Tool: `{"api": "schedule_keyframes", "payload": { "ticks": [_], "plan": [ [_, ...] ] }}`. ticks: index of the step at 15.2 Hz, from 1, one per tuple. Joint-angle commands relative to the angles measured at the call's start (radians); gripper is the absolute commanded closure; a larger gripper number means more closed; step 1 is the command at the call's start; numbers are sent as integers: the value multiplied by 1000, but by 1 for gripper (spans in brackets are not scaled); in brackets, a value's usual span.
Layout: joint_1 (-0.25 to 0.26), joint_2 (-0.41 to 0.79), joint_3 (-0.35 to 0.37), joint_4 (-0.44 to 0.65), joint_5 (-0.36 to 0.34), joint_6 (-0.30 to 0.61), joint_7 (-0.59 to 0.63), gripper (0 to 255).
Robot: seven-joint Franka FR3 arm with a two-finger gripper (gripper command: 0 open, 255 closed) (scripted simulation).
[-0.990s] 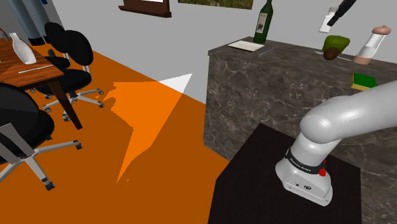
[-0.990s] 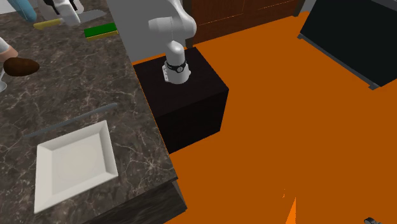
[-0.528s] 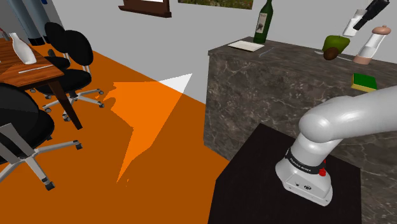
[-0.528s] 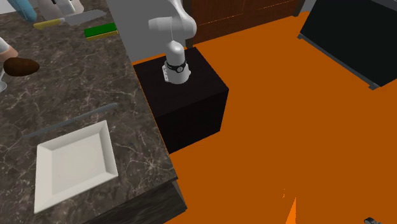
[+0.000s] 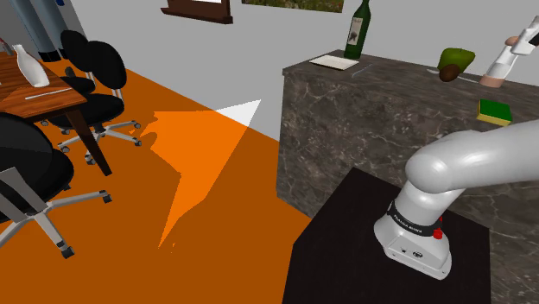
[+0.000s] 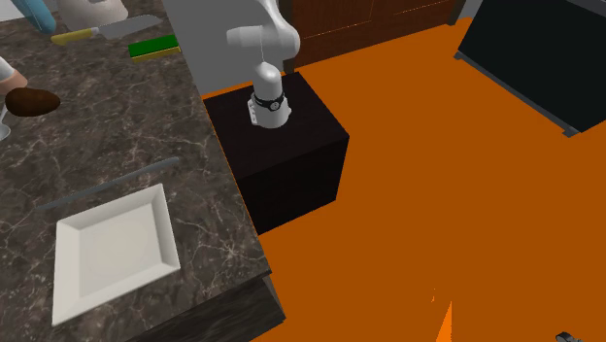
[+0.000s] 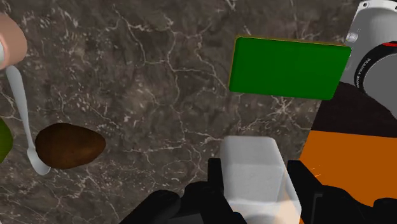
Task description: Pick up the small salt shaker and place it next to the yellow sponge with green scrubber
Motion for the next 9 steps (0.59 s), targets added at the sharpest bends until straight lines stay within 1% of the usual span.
{"api": "schedule_keyframes", "payload": {
  "ticks": [1,5,7,9],
  "plan": [
    [10,1,-38,44,-22,-27,-46,255],
    [41,7,-122,152,-68,-87,-142,255],
    [71,14,-178,227,-97,-122,-201,255],
    [52,-7,-170,180,-104,-97,-197,255]
  ]
}}
